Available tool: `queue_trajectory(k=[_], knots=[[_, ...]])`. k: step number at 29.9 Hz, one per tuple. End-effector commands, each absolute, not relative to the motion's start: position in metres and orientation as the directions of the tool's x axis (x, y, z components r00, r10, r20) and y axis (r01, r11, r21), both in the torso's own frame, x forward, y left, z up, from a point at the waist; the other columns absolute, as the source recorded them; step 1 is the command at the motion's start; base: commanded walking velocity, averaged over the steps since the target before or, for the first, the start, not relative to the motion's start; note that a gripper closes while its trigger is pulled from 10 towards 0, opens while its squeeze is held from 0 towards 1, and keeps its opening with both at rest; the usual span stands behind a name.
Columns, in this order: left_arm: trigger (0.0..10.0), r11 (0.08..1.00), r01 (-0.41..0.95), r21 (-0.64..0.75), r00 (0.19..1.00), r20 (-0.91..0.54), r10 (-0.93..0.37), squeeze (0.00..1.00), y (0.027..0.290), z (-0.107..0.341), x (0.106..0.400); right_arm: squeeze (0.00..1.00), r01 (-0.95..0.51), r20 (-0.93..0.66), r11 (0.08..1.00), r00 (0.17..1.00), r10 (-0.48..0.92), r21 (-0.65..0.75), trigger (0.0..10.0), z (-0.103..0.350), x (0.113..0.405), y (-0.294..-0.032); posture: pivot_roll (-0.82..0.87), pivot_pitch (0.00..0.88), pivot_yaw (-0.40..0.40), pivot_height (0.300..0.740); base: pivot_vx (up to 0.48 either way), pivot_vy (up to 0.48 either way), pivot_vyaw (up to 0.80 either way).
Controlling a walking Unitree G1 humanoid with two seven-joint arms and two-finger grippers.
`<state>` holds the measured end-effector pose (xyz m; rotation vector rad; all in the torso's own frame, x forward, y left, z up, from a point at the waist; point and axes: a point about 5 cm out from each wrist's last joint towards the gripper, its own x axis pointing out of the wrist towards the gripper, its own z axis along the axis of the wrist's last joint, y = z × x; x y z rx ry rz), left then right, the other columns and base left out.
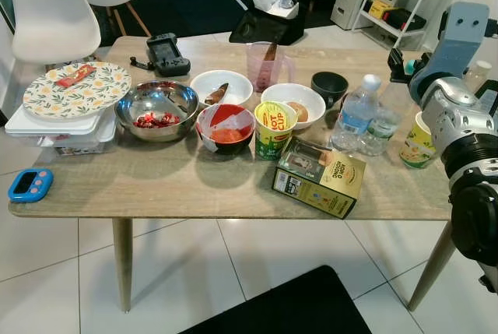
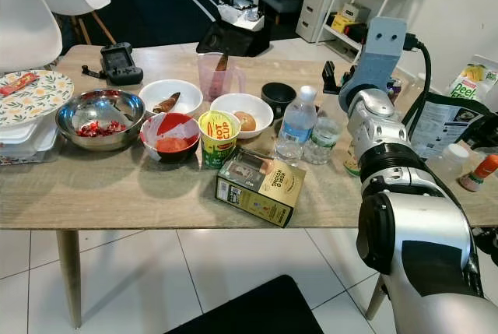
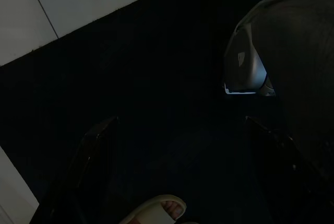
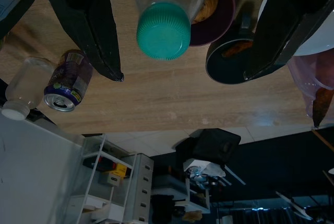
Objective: Restocking fridge
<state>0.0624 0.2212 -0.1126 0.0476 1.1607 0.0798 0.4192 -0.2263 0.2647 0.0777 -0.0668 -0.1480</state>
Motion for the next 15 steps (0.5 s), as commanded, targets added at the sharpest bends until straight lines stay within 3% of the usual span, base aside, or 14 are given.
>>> queue_trajectory(k=[1,15], knots=[[10.0,1.000,-0.010,-0.002,0.310,-0.951,0.002,0.00,0.1935,-0.1212,0.0369,0.00,0.166,0.054,0.983,0.984,-0.171,0.081,10.0,0.2660,0.4186,-0.2312,0.05,0.099,-0.142,0.740,0.000,0.000,0.00],[10.0,1.000,0.013,0.012,0.310,-0.951,0.007,0.00,0.2026,-0.1198,0.0286,0.00,0.202,0.034,0.974,0.978,-0.207,0.107,10.0,0.2610,0.4184,-0.2317,0.06,0.148,-0.103,0.740,0.000,0.000,0.00]])
